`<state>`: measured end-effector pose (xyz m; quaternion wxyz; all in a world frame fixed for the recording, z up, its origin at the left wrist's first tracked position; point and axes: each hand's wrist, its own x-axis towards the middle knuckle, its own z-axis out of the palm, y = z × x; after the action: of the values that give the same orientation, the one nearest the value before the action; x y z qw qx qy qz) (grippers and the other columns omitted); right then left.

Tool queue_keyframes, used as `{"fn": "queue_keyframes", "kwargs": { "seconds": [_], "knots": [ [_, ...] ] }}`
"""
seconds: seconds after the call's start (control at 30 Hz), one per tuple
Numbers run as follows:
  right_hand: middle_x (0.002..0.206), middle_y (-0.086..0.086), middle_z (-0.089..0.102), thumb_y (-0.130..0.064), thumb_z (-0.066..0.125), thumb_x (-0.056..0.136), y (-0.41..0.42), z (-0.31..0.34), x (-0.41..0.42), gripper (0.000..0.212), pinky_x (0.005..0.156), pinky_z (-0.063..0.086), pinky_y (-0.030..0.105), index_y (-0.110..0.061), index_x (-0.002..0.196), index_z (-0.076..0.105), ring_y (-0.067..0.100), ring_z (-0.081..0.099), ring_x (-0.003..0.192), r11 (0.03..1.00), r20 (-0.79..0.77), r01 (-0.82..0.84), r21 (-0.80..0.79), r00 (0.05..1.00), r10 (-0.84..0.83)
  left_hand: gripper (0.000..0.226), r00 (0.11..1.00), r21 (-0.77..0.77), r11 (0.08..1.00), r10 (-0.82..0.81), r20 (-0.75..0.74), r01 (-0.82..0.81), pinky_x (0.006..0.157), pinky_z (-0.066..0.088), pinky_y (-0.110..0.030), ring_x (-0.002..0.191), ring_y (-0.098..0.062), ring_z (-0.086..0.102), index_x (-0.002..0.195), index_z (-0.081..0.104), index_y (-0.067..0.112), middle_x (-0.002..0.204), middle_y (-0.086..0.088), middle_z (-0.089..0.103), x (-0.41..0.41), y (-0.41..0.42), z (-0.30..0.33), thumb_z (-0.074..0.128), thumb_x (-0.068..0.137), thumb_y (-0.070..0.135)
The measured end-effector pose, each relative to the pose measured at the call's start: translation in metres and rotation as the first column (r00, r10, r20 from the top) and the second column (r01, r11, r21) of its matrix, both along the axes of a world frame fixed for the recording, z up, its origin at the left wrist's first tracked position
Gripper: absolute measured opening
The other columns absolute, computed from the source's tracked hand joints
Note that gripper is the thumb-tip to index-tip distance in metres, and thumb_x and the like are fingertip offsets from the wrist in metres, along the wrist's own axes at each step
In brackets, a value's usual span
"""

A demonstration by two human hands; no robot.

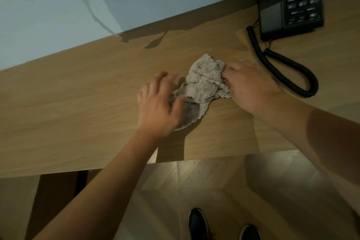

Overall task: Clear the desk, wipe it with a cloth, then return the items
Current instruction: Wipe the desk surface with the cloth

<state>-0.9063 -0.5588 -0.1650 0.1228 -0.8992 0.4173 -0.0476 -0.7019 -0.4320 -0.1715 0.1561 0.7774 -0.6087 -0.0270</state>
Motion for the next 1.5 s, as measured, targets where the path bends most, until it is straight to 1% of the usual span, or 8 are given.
{"fn": "queue_keyframes", "kwargs": {
  "seconds": [0.1, 0.23, 0.4, 0.57, 1.03, 1.13, 1.3, 1.5],
  "knots": [
    [0.114, 0.009, 0.053, -0.009, 0.058, 0.09, 0.003, 0.016, -0.002, 0.023, 0.094, 0.041, 0.04, -0.007, 0.112, 0.063, 0.029, 0.049, 0.111, 0.999, -0.135, 0.003, 0.04, 0.991, 0.002, 0.058, 0.979, 0.081, 0.978, 0.197, -0.059, -0.192, 0.122, 0.013, -0.048, 0.149, -0.021, 0.022, 0.154, 0.032, 0.03, 0.163, 0.001, 0.025, 0.011, 0.013, -0.002, 0.03, 0.1, 0.051],
    [0.117, 0.009, 0.051, -0.022, 0.051, 0.093, 0.005, 0.026, -0.011, 0.024, 0.096, 0.041, 0.041, -0.01, 0.111, 0.063, 0.028, 0.046, 0.113, 0.998, -0.131, 0.054, 0.022, 0.99, -0.051, 0.059, 1.0, 0.213, 0.977, -0.011, 0.017, 0.007, 0.124, -0.01, -0.047, 0.155, -0.018, 0.004, 0.16, 0.02, 0.03, 0.167, 0.004, 0.016, -0.017, 0.029, -0.024, 0.017, 0.105, 0.049],
    [0.159, 0.001, 0.023, -0.057, 0.034, 0.099, 0.018, 0.014, 0.0, 0.056, 0.115, 0.024, 0.053, -0.041, 0.151, 0.024, 0.027, 0.022, 0.145, 0.973, 0.011, -0.121, 0.198, 0.993, 0.121, 0.058, 0.983, 0.165, 0.983, -0.053, -0.177, 0.083, 0.124, -0.004, -0.049, 0.155, -0.016, 0.004, 0.158, 0.023, 0.032, 0.166, 0.008, 0.018, -0.018, 0.033, -0.029, 0.02, 0.103, 0.05],
    [0.146, -0.005, 0.034, -0.041, 0.036, 0.103, 0.028, -0.01, 0.005, 0.039, 0.114, 0.017, 0.045, -0.038, 0.142, 0.04, 0.022, 0.024, 0.137, 0.985, 0.015, -0.113, 0.133, 0.994, 0.112, 0.06, 0.965, 0.071, 0.969, 0.242, -0.101, -0.236, 0.125, 0.005, -0.048, 0.153, -0.022, 0.018, 0.155, 0.035, 0.014, 0.163, -0.005, 0.03, 0.008, 0.055, -0.036, 0.021, 0.103, 0.042],
    [0.128, -0.008, 0.037, -0.036, 0.04, 0.101, 0.11, 0.012, -0.068, 0.029, 0.106, 0.028, 0.034, -0.035, 0.13, 0.038, 0.015, 0.035, 0.122, 0.954, -0.117, -0.086, 0.286, 0.985, 0.123, 0.057, 0.965, 0.081, 0.965, 0.254, -0.065, -0.249, 0.125, 0.014, -0.045, 0.153, -0.023, 0.019, 0.153, 0.038, 0.01, 0.162, -0.007, 0.033, 0.003, 0.055, -0.037, 0.024, 0.104, 0.035],
    [0.126, -0.008, 0.039, -0.037, 0.041, 0.101, 0.1, 0.025, -0.06, 0.028, 0.107, 0.028, 0.034, -0.035, 0.129, 0.042, 0.016, 0.034, 0.124, 0.931, -0.013, -0.049, 0.361, 0.998, 0.057, 0.058, 0.965, 0.086, 0.965, 0.253, -0.065, -0.248, 0.126, 0.014, -0.045, 0.153, -0.023, 0.018, 0.154, 0.037, 0.01, 0.162, -0.007, 0.032, 0.002, 0.055, -0.034, 0.023, 0.103, 0.035],
    [0.126, 0.001, 0.041, -0.035, 0.045, 0.1, 0.056, 0.023, -0.002, 0.031, 0.102, 0.03, 0.04, -0.028, 0.13, 0.048, 0.023, 0.036, 0.121, 0.983, 0.143, 0.085, 0.161, 0.984, -0.108, 0.061, 0.965, 0.087, 0.965, 0.252, -0.072, -0.245, 0.126, 0.013, -0.045, 0.153, -0.022, 0.017, 0.153, 0.038, 0.01, 0.162, -0.006, 0.032, 0.003, 0.053, -0.034, 0.022, 0.101, 0.038],
    [0.141, 0.003, 0.04, -0.041, 0.039, 0.101, 0.059, -0.018, 0.016, 0.041, 0.105, 0.025, 0.045, -0.027, 0.14, 0.044, 0.026, 0.034, 0.128, 0.983, 0.014, 0.162, 0.085, 0.986, -0.163, 0.06, 0.966, 0.038, 0.968, 0.249, -0.075, -0.247, 0.124, 0.018, -0.048, 0.151, -0.028, 0.025, 0.149, 0.044, 0.007, 0.158, -0.01, 0.039, 0.007, 0.053, -0.039, 0.023, 0.101, 0.037]
  ]
}}
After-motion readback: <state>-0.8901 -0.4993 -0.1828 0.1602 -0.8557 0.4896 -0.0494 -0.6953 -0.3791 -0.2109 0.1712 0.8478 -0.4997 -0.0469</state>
